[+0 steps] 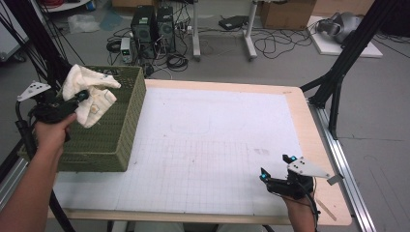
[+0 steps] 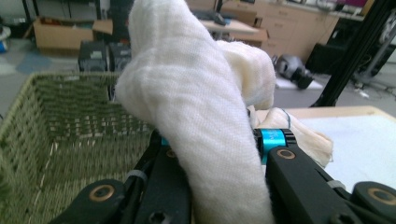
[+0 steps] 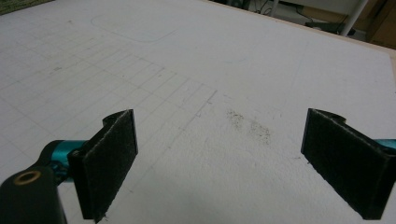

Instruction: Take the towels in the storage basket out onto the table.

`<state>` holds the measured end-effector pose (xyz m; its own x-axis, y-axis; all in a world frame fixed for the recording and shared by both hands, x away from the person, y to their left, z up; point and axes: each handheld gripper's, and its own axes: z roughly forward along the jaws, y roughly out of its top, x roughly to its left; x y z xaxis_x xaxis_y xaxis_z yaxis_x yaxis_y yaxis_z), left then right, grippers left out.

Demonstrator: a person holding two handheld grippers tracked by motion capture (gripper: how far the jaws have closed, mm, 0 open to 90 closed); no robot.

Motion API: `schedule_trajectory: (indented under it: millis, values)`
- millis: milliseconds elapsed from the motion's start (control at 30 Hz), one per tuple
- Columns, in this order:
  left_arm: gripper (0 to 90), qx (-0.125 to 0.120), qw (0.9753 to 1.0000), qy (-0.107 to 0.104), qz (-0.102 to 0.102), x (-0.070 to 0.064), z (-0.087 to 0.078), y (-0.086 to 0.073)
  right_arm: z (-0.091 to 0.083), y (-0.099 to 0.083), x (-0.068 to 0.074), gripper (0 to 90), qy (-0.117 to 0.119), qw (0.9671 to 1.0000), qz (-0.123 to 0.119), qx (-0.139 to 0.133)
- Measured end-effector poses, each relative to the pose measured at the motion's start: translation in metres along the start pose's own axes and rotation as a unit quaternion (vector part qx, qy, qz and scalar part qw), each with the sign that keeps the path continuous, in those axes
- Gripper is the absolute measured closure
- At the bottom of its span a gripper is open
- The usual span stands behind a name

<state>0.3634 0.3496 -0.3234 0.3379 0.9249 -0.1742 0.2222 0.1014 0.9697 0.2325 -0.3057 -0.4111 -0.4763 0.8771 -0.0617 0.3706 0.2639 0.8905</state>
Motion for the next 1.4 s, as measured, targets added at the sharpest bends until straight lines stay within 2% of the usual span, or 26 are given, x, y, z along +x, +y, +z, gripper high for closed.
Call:
schedule_trajectory:
  millis: [133, 267, 467, 667, 933, 1100, 1200, 1233, 1400]
  values:
    - [79.8, -0.031, 0.9994, -0.015, -0.002, -0.008, -0.010, 0.006, 0.000, 0.000, 0.001, 10.0, 0.001, 1.0000, -0.001, 0.001]
    - [79.7, -0.050, 0.9984, -0.026, 0.000, -0.014, -0.016, 0.009, 0.001, 0.001, 0.002, 10.0, 0.001, 1.0000, -0.002, 0.000]
    - [79.7, -0.069, 0.9958, -0.058, 0.012, -0.029, -0.025, 0.018, 0.000, 0.002, 0.003, 10.0, 0.002, 1.0000, -0.002, -0.002]
    - [79.6, -0.081, 0.9920, -0.095, 0.020, -0.051, -0.027, 0.021, 0.001, 0.002, 0.003, 10.0, 0.003, 1.0000, -0.004, -0.001]
    - [79.6, -0.085, 0.9845, -0.149, 0.037, -0.085, -0.020, 0.023, 0.002, 0.002, 0.004, 10.0, 0.004, 1.0000, -0.004, -0.002]
    - [79.6, -0.079, 0.9776, -0.188, 0.053, -0.112, -0.012, 0.021, 0.002, 0.002, 0.004, 10.0, 0.005, 1.0000, -0.003, -0.002]
    - [79.6, -0.073, 0.9726, -0.214, 0.055, -0.133, -0.002, 0.017, 0.003, 0.002, 0.004, 10.0, 0.006, 1.0000, -0.005, -0.002]
    - [79.6, -0.073, 0.9726, -0.214, 0.055, -0.133, -0.002, 0.017, 0.003, 0.003, 0.004, 10.0, 0.006, 1.0000, -0.005, -0.001]
    - [79.5, -0.063, 0.9666, -0.242, 0.056, -0.156, 0.012, 0.008, 0.003, 0.002, 0.004, 10.0, 0.007, 1.0000, -0.005, -0.002]
